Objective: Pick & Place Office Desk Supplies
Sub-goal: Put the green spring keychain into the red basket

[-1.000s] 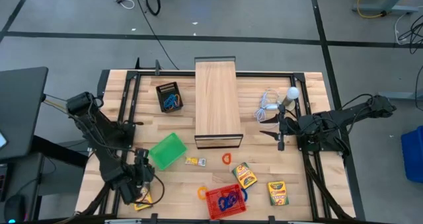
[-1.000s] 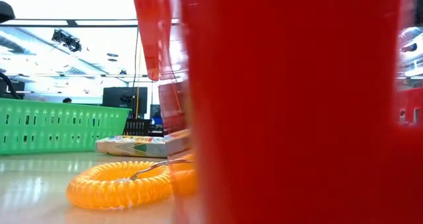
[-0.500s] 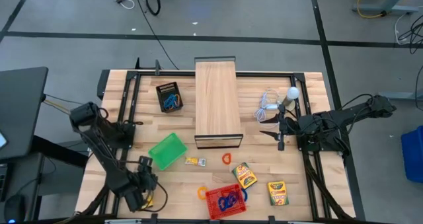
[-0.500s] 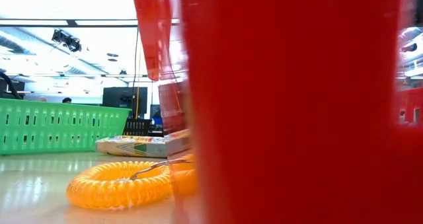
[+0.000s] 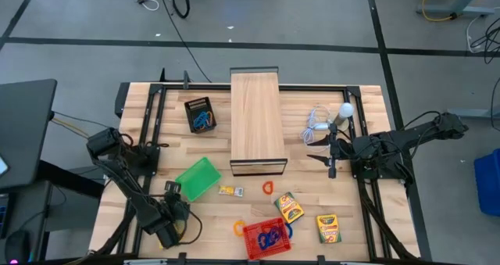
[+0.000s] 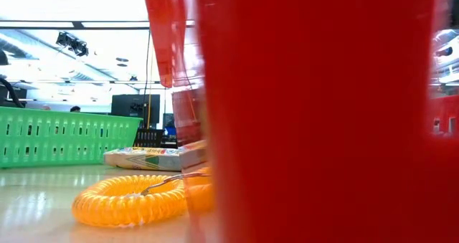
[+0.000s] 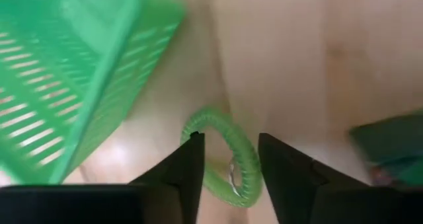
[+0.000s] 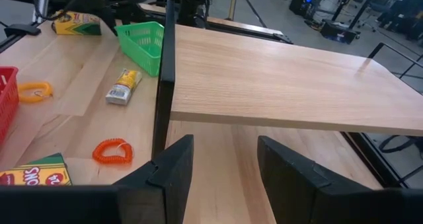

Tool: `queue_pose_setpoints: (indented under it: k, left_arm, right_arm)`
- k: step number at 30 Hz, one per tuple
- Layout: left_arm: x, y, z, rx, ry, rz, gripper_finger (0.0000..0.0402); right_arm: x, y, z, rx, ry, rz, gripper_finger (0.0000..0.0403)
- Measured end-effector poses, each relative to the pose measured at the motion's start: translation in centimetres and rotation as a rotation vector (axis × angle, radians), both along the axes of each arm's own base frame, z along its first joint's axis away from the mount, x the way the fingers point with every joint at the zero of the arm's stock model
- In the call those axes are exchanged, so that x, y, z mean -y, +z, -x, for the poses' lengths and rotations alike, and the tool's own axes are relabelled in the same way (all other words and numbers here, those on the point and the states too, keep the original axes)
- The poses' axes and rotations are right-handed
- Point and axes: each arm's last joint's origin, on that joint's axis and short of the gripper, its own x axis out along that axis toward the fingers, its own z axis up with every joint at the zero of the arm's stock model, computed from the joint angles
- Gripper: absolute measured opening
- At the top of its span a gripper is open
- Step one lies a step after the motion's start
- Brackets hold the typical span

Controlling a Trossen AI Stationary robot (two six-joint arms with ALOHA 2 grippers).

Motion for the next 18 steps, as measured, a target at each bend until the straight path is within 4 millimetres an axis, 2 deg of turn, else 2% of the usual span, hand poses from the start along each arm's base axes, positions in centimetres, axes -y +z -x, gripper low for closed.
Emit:
queue_pose_setpoints:
  k: [8, 14, 18]
  left_arm:
    - [-0.3, 0.0, -0.2, -0.001, 0.013, -0.012, 0.002]
    - [0.0, 0.3, -0.1, -0.057, 0.003, 0.05, 0.0003]
    - [0.6, 2.1, -0.4, -0.023, -0.039, 0.108, 0.0002]
  right_arm:
    - [0.0, 0.0, 0.0, 0.0, 0.0, -0.001, 0.0176]
    - [0.0, 0.0, 0.0, 0.001, 0.0, -0.003, 0.0176]
    - [0.0, 0.0, 0.0, 0.002, 0.002, -0.006, 0.0176]
